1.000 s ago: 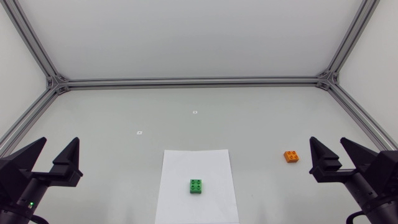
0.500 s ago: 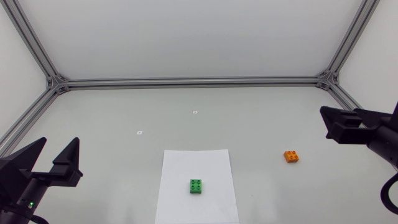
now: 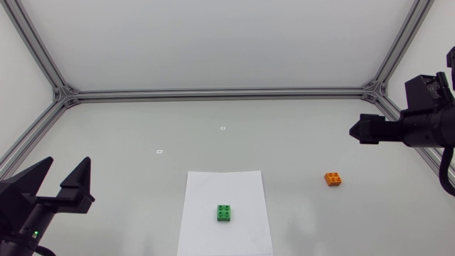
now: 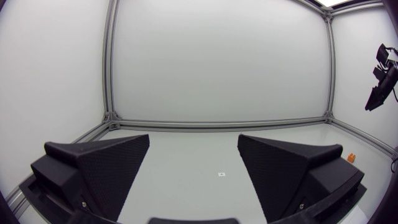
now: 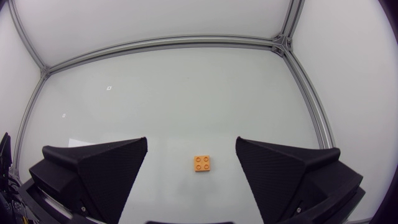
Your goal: Pick up the orange 2x2 brick with the right arm and stack it on top of the green 2x2 brick in the center
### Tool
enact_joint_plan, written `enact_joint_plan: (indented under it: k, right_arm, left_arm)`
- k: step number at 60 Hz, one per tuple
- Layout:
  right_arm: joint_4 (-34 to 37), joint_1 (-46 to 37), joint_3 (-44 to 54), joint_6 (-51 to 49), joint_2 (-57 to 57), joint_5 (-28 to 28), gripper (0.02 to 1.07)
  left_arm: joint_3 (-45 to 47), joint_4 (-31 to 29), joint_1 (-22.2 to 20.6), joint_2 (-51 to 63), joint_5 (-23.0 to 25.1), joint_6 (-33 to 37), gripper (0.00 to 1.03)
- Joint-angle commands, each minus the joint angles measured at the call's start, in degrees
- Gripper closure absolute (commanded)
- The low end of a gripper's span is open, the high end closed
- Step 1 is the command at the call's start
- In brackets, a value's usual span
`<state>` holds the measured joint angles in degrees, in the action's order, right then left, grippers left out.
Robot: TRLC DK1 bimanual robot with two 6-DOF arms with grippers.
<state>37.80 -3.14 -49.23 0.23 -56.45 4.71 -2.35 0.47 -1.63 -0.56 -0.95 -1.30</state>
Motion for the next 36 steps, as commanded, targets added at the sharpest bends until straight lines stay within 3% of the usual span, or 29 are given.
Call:
enact_joint_plan:
  k: [1,19,36]
  right_arm:
    - [2.80,-0.55,-2.10,-3.57,-4.20,0.65,0.06]
    - [12.21,-3.10,-7.81,-11.57,-23.10,1.27,0.06]
    - [12.82,-2.84,-11.85,-11.57,-36.81,0.74,0.07]
  left_arm:
    - [2.35,-0.65,0.05,-0.32,0.16,0.33,0.04]
    - [2.35,-0.65,0.05,-0.32,0.16,0.33,0.04]
    - [2.35,-0.65,0.05,-0.32,0.16,0.33,0.04]
